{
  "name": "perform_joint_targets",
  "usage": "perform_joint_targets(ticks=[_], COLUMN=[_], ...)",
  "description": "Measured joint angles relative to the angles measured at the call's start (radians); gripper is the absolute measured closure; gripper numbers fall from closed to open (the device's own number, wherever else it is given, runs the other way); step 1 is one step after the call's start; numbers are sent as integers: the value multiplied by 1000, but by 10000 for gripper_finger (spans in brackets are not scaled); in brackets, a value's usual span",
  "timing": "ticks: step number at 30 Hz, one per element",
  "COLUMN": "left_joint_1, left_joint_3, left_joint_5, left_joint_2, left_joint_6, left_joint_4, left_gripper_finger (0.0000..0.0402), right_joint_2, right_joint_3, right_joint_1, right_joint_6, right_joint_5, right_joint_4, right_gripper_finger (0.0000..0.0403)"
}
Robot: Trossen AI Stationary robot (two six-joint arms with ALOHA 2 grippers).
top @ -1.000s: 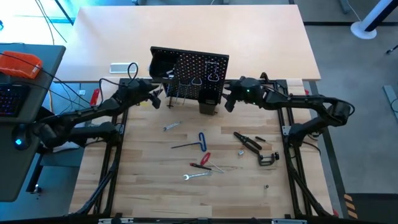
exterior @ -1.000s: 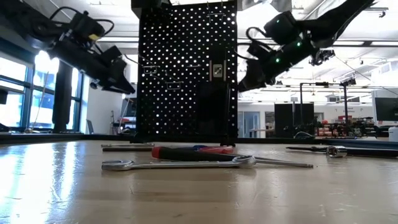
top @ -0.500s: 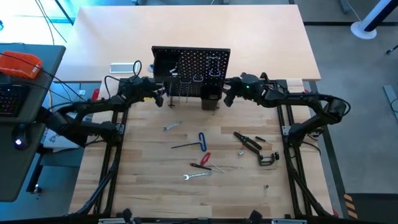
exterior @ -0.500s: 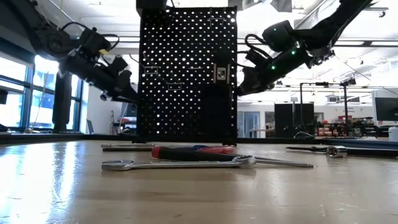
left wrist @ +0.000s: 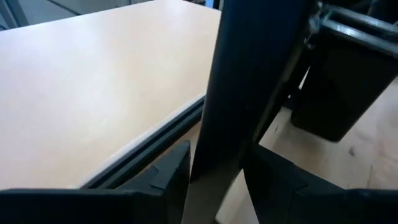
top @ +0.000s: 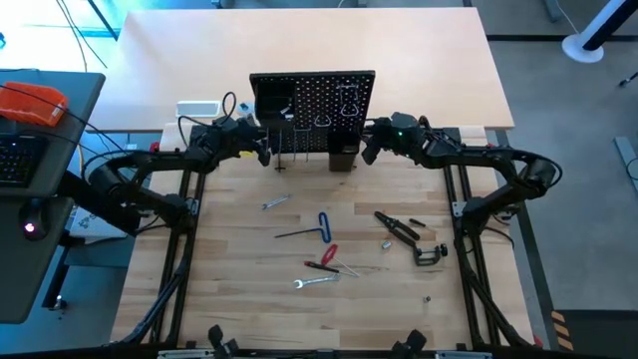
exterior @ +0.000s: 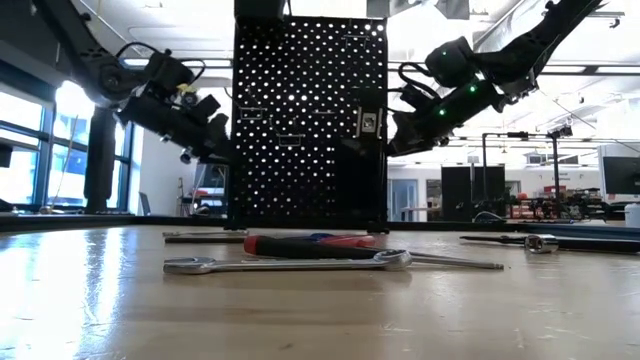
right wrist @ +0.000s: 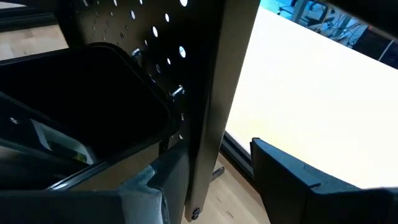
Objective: Hang tools onto peg board
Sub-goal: Adjust the pegboard
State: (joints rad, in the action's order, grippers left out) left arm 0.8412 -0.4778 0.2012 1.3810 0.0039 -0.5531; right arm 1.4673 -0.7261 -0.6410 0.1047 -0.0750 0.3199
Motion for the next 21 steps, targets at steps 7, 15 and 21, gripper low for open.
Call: perform_joint_targets(ticks=[7, 15, 21], left_joint_1=[-6, -5, -5], left_joint_3=[-70, -123, -148], left_joint_5=[-10, -31, -49], left_joint_2=[75, 162, 177], left_joint_6=[0, 8, 20], left_joint_4=[1, -1, 7], left_gripper_finger=[266, 266, 266], right_joint_2=[0, 0, 0], right_joint_3=[0, 0, 0], right_joint_1=[-1, -2, -25], right_joint_6=[0, 0, 1], right_joint_5=[-3, -20, -23], right_joint_4=[8, 9, 21], right_gripper_finger=[238, 238, 238])
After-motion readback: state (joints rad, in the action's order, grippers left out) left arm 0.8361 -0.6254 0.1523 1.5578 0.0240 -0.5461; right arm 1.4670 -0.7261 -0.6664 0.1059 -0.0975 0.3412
